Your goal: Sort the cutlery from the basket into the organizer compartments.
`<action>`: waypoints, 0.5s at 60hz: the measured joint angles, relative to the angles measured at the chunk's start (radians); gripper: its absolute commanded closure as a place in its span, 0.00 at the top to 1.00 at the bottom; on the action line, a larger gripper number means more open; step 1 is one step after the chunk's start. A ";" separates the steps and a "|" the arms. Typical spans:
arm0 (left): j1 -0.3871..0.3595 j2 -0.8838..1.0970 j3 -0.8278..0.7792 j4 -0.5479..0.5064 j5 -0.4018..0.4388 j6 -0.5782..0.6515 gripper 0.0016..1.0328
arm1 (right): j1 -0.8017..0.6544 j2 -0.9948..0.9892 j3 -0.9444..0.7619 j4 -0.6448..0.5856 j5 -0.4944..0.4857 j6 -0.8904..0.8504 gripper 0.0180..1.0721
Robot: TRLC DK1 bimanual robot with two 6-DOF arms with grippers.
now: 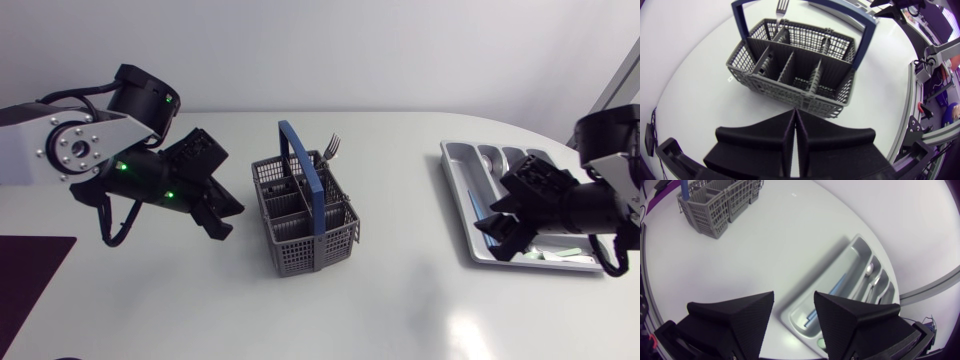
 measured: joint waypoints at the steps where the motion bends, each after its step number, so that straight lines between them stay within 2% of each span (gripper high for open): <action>1: 0.008 0.009 0.005 0.000 0.000 0.000 0.03 | 0.029 0.005 0.005 0.000 0.008 0.023 0.55; 12: 0.109 0.138 0.098 0.019 0.000 -0.016 0.03 | 0.230 0.103 0.077 0.035 0.015 0.204 0.37; 21: 0.146 0.283 0.206 0.027 0.002 -0.033 0.03 | 0.352 0.227 0.160 0.079 0.011 0.311 0.11; 30: 0.147 0.406 0.297 0.027 0.021 -0.055 0.03 | 0.426 0.357 0.245 0.094 -0.019 0.385 0.08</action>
